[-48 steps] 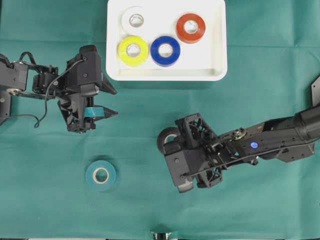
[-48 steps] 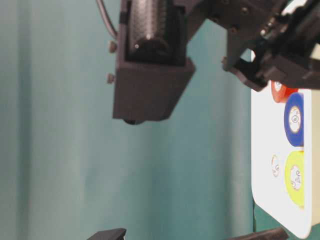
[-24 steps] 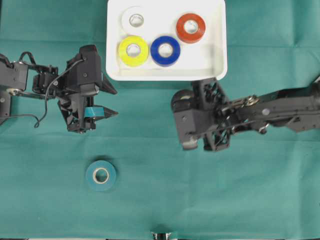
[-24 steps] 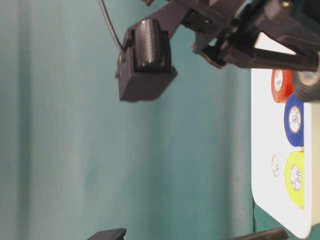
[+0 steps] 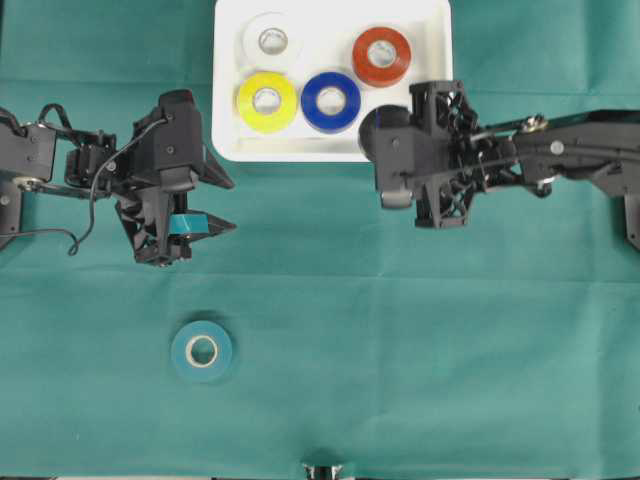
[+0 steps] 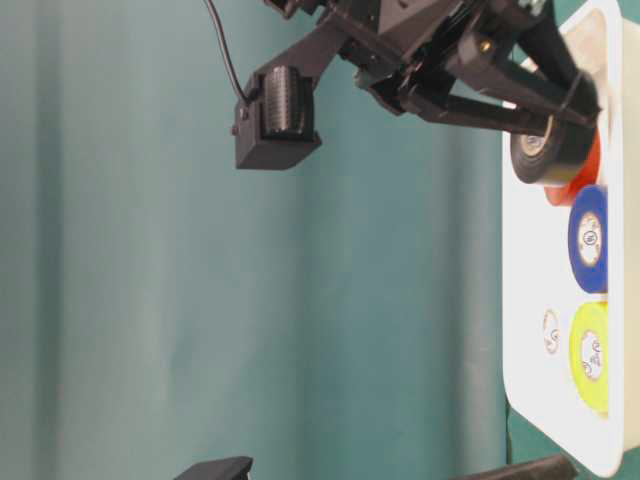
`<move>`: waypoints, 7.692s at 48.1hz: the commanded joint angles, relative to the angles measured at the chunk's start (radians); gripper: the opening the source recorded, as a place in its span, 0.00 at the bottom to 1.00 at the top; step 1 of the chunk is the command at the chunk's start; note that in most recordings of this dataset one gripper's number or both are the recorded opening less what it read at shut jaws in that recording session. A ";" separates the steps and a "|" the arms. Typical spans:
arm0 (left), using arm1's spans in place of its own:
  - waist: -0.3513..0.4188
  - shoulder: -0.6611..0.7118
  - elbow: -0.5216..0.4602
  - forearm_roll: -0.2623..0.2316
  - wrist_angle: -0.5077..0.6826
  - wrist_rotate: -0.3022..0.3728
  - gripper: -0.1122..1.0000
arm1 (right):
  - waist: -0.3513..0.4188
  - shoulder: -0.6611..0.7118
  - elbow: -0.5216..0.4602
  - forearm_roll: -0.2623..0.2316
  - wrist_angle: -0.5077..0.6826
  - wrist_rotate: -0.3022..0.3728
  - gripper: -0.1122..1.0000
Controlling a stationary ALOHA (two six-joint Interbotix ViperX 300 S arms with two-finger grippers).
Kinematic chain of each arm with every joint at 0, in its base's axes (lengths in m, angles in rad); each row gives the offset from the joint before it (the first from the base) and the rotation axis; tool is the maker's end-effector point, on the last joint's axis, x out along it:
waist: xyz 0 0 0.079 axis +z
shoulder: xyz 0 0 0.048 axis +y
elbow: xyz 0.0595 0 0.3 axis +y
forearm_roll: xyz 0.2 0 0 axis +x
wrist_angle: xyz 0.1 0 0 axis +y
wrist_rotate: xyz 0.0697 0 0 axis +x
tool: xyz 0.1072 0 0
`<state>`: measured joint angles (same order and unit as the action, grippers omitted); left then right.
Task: Put the tape alternately from left to right into the white case.
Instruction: 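Lift the black roll and carry it into the tray's lower right, then release the black roll and withdraw the right gripper, then lower the left gripper onto the teal roll and grasp it, then lift the teal roll and carry it into the tray's top middle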
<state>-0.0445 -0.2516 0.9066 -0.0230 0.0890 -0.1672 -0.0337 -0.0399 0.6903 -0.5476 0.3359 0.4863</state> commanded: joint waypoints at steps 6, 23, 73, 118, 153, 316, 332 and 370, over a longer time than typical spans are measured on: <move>-0.003 -0.009 -0.011 -0.003 -0.008 -0.002 0.72 | -0.083 -0.028 0.014 -0.005 -0.075 -0.002 0.12; -0.003 -0.009 -0.011 -0.002 -0.008 0.000 0.72 | -0.160 -0.028 0.066 -0.005 -0.149 -0.002 0.12; -0.003 -0.009 -0.015 -0.003 -0.008 0.000 0.72 | -0.170 -0.028 0.092 -0.003 -0.195 0.003 0.85; -0.003 -0.009 -0.014 -0.002 -0.008 0.002 0.72 | -0.044 -0.140 0.178 0.005 -0.337 0.008 0.85; -0.012 -0.009 -0.015 -0.002 -0.008 0.003 0.72 | -0.003 -0.218 0.305 0.006 -0.531 0.084 0.84; -0.379 0.219 -0.098 -0.002 -0.008 0.005 0.32 | -0.003 -0.218 0.316 0.006 -0.529 0.089 0.85; -0.379 0.146 -0.135 -0.002 0.086 0.006 0.32 | -0.003 -0.218 0.316 0.006 -0.529 0.089 0.84; -0.075 0.135 -0.183 0.002 0.083 0.015 0.32 | -0.003 -0.218 0.319 0.006 -0.529 0.089 0.85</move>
<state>-0.1503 -0.0936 0.7532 -0.0245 0.1779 -0.1534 -0.0383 -0.2408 1.0155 -0.5430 -0.1871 0.5737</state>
